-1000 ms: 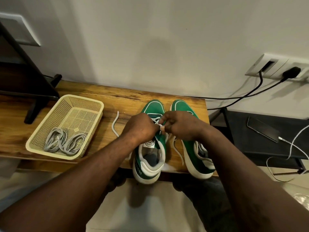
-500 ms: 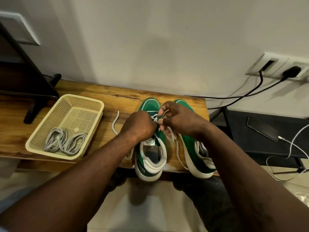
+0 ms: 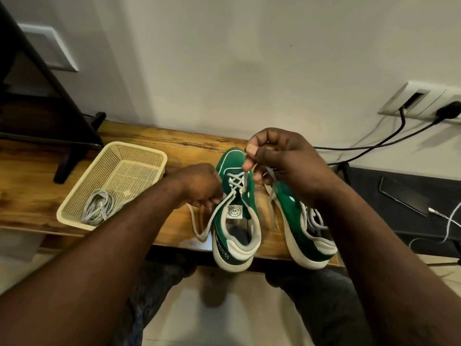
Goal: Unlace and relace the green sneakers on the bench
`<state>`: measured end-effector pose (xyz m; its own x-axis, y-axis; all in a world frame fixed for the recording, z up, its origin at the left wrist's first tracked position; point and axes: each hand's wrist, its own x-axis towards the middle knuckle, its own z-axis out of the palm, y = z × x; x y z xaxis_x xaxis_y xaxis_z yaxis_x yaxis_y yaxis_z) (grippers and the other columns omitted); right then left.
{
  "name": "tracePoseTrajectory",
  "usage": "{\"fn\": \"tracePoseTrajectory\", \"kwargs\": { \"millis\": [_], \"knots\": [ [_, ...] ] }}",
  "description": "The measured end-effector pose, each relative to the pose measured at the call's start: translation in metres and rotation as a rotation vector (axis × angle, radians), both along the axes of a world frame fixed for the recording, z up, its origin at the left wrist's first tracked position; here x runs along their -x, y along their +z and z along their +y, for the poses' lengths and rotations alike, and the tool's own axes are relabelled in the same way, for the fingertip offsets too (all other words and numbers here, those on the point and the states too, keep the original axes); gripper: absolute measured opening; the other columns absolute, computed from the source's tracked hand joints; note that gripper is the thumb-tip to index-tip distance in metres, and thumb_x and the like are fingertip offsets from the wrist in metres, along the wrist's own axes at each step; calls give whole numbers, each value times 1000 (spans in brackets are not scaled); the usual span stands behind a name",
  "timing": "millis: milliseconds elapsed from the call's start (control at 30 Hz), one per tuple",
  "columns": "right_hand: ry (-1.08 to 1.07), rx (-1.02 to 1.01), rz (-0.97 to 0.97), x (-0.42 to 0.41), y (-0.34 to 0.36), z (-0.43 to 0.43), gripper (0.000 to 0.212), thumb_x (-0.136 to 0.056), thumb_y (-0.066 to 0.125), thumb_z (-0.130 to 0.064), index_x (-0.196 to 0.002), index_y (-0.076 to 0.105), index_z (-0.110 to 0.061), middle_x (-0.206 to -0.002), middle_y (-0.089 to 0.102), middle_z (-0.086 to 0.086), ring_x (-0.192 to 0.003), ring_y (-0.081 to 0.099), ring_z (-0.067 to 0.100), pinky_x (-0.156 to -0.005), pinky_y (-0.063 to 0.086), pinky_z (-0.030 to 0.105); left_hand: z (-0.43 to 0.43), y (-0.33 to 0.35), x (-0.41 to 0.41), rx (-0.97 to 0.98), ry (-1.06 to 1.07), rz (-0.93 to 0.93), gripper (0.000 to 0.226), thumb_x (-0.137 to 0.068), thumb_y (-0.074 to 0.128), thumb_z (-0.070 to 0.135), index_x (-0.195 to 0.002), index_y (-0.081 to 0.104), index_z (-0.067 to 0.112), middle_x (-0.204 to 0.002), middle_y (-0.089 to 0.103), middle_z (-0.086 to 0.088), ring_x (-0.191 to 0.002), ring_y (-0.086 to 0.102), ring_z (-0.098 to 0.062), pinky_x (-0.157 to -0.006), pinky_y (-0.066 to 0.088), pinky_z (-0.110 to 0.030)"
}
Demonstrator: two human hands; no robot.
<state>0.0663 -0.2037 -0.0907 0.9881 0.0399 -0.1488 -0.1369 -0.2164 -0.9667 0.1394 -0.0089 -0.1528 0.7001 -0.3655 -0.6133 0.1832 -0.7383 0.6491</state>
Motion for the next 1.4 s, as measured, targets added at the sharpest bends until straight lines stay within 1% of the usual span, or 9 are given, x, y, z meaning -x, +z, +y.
{"fn": "tracePoseTrajectory", "kwargs": {
  "millis": [200, 333, 533, 633, 833, 1067, 1200, 1333, 1400],
  "knots": [
    [-51, -11, 2, -2, -5, 0, 11, -105, 60, -12, -109, 66, -4, -92, 77, 13, -71, 66, 24, -62, 49, 33, -4, 3, 4, -76, -92, 43, 28, -98, 72, 42, -108, 68, 16, -90, 74, -3, -82, 68, -18, -75, 55, -36],
    [-92, -37, -31, -4, -2, 1, 7, -104, 60, -12, -106, 66, -9, -91, 77, 10, -72, 66, 21, -63, 50, 31, -2, 1, 5, -25, -66, 110, 21, -97, 75, 32, -102, 70, 12, -88, 69, -3, -81, 63, -17, -74, 53, -34],
    [-120, -35, -52, -5, -2, 5, 9, -105, 60, -13, -108, 66, -8, -90, 77, 9, -71, 67, 21, -64, 50, 33, -1, 26, 0, 409, 237, 212, 20, -98, 62, 22, -102, 73, 6, -76, 73, -4, -62, 65, -16, -68, 58, -31],
    [-140, -46, -75, -5, -2, 6, 11, -104, 61, -15, -109, 68, -8, -89, 77, 7, -71, 66, 21, -65, 50, 34, -2, 45, 0, 648, 259, 67, 26, -104, 60, 22, -101, 75, 1, -70, 66, -6, -58, 62, -19, -71, 59, -37],
    [-201, -158, -212, -7, 4, 8, 15, -106, 58, -17, -111, 69, -9, -90, 75, 7, -71, 64, 23, -65, 51, 33, -1, 68, 11, 1041, 270, -82, 33, -109, 49, 26, -114, 71, 3, -81, 70, -3, -63, 61, -18, -65, 57, -33],
    [-219, -253, -390, -7, 13, 13, 22, -109, 49, -10, -121, 66, -3, -98, 76, 10, -71, 64, 22, -63, 49, 28, -1, 65, 10, 1078, 282, -182, 30, -110, 45, 15, -128, 67, 6, -94, 71, -5, -73, 66, -20, -66, 58, -31],
    [-240, -174, -325, -9, 11, 17, 20, -107, 53, -10, -124, 63, -7, -100, 78, 9, -71, 66, 23, -63, 51, 30, -5, 59, 8, 936, 304, -252, 26, -109, 50, 14, -124, 71, 11, -88, 68, -3, -68, 62, -16, -61, 54, -28],
    [-318, -55, -267, -10, 4, 18, 15, -102, 66, -17, -109, 62, -5, -87, 78, 9, -59, 64, 13, -56, 48, 23, -10, 53, 11, 772, 305, -298, 24, -105, 58, 12, -123, 74, 15, -87, 70, 0, -51, 51, -1, -48, 40, -14],
    [-304, -47, -269, -11, 3, 18, 13, -99, 72, -17, -99, 66, -6, -83, 78, 10, -58, 63, 7, -54, 46, 20, -14, 53, 14, 769, 309, -300, 29, -103, 61, 8, -130, 71, 14, -85, 72, 1, -46, 49, 7, -50, 33, -3]
  ]
}}
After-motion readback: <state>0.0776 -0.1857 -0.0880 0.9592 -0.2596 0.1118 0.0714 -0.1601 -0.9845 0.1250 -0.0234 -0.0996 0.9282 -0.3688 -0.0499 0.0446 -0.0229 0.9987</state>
